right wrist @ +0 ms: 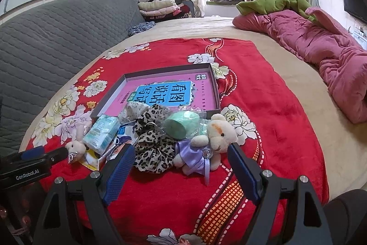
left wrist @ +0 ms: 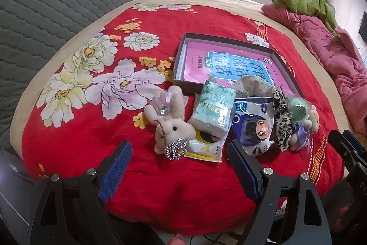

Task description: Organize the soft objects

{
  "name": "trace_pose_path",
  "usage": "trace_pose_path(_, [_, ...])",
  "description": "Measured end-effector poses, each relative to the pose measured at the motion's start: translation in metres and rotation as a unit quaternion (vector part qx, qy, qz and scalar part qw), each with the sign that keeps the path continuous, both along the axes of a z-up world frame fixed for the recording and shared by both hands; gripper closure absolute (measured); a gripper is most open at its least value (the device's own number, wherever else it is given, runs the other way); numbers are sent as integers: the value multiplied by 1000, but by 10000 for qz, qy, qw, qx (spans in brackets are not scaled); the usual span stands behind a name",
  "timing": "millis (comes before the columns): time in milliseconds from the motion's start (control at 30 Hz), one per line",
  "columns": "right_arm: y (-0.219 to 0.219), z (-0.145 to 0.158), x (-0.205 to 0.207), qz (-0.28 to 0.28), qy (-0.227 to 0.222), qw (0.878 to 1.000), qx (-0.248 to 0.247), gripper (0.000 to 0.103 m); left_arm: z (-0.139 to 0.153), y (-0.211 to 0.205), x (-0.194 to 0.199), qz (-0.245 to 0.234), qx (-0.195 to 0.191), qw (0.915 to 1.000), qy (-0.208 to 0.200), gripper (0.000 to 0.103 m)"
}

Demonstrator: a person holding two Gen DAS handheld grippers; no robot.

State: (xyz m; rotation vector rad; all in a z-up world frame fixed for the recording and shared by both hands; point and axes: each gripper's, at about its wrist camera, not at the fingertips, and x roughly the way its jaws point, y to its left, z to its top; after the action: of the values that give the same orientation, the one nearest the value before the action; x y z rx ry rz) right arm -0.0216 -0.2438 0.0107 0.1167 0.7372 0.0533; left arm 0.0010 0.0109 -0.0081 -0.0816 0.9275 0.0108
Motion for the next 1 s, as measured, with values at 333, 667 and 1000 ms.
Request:
trace_pose_path(333, [-3,3,-1,-20,-33,10000,0,21,-5,1,1,-13,-92,9999,84,17])
trace_pose_path(667, [-15,-2,4,-168,73,9997,163,21,-9,12,7,132,-145,9998,75,17])
trace_pose_path(1000, [-17,-7,7,-203,155,9995,180,21,-11,10,8,51,-135,9999,70,17])
